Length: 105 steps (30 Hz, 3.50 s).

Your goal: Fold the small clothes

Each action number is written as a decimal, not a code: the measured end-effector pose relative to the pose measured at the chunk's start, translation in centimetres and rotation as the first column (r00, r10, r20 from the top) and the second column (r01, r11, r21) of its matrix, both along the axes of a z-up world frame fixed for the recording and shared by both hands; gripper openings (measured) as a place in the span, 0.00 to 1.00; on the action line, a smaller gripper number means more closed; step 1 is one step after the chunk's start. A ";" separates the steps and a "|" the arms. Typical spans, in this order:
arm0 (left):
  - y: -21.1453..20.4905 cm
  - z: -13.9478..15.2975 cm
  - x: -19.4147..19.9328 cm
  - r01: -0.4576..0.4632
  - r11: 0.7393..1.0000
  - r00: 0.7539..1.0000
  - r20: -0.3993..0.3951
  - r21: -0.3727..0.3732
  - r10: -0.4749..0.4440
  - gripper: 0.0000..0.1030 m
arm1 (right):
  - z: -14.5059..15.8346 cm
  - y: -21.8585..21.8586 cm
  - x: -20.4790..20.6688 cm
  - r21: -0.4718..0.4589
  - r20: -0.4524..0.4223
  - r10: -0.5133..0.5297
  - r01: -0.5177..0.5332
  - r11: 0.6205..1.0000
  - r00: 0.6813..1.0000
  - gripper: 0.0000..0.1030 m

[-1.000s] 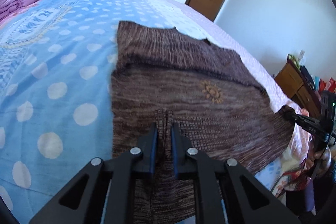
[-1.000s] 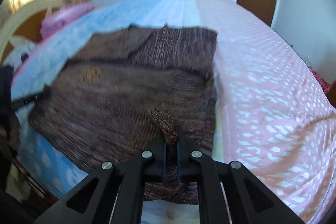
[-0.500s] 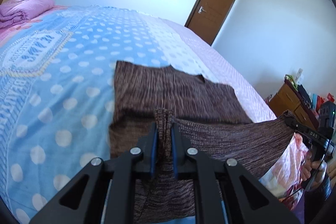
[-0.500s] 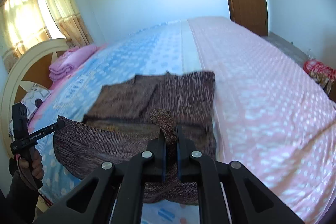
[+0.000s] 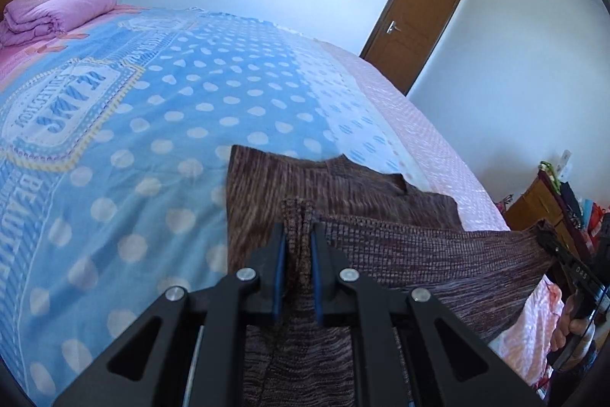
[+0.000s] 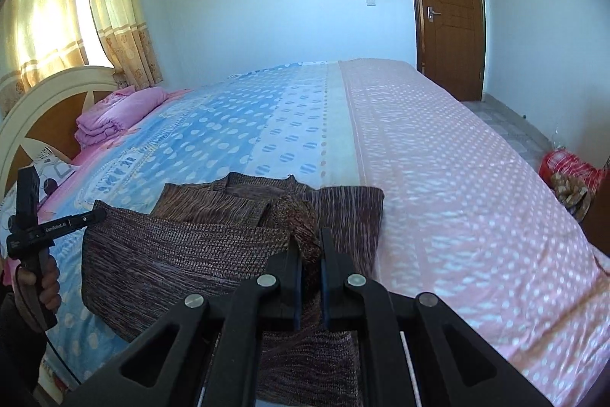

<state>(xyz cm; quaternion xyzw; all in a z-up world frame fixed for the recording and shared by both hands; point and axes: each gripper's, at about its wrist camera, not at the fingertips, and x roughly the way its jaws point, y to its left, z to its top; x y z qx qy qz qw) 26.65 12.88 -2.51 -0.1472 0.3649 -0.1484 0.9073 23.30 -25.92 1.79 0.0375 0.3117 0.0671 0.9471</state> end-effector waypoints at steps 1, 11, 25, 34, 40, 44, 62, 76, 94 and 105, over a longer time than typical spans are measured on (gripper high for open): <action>0.1 0.1 0.7 -0.004 1.000 1.000 -0.002 -0.007 0.004 0.12 | -0.1 0.1 0.4 -0.005 0.000 0.000 0.000 1.000 1.000 0.06; 0.1 0.6 7.3 -0.053 0.998 0.999 0.003 -0.025 0.053 0.12 | -0.9 -0.5 8.3 -0.043 -0.010 -0.029 0.028 0.999 1.000 0.06; -2.9 -6.2 16.8 -0.174 0.981 0.978 -0.104 0.083 0.182 0.14 | -8.6 -1.8 18.0 -0.139 -0.051 -0.148 0.139 0.980 0.988 0.07; 2.1 -5.2 16.6 -0.363 0.930 0.922 -0.120 0.061 0.368 0.46 | -11.3 -4.0 19.4 -0.098 -0.149 -0.243 0.230 0.968 0.959 0.35; 0.6 -3.9 13.6 -0.290 0.948 0.947 -0.102 0.132 0.304 0.46 | -8.0 -6.5 15.8 0.031 -0.025 -0.353 0.354 0.935 0.935 0.38; -2.9 -3.7 11.0 -0.168 0.975 0.979 -0.091 0.142 0.182 0.52 | -5.9 -5.6 11.7 0.023 -0.002 -0.325 0.325 0.946 0.946 0.36; -9.9 -7.2 -0.9 0.000 0.967 0.999 -0.050 0.256 0.014 0.69 | -13.0 0.5 -1.0 -0.054 -0.180 -0.208 0.201 0.978 0.961 0.13; -9.6 -7.6 -1.2 0.014 0.984 1.000 -0.020 0.180 -0.011 0.90 | -8.0 -5.1 6.4 0.088 -0.125 -0.267 0.279 0.956 0.955 0.24; -8.7 -7.6 -1.2 0.020 0.996 1.000 -0.010 0.093 -0.019 0.91 | -13.4 -5.5 5.1 -0.054 -0.227 -0.348 0.345 0.937 0.910 0.00; -8.7 -7.6 -1.3 0.021 0.995 1.000 -0.009 0.095 -0.020 0.91 | -11.1 -2.3 10.6 -0.019 -0.170 -0.246 0.246 0.969 0.954 0.45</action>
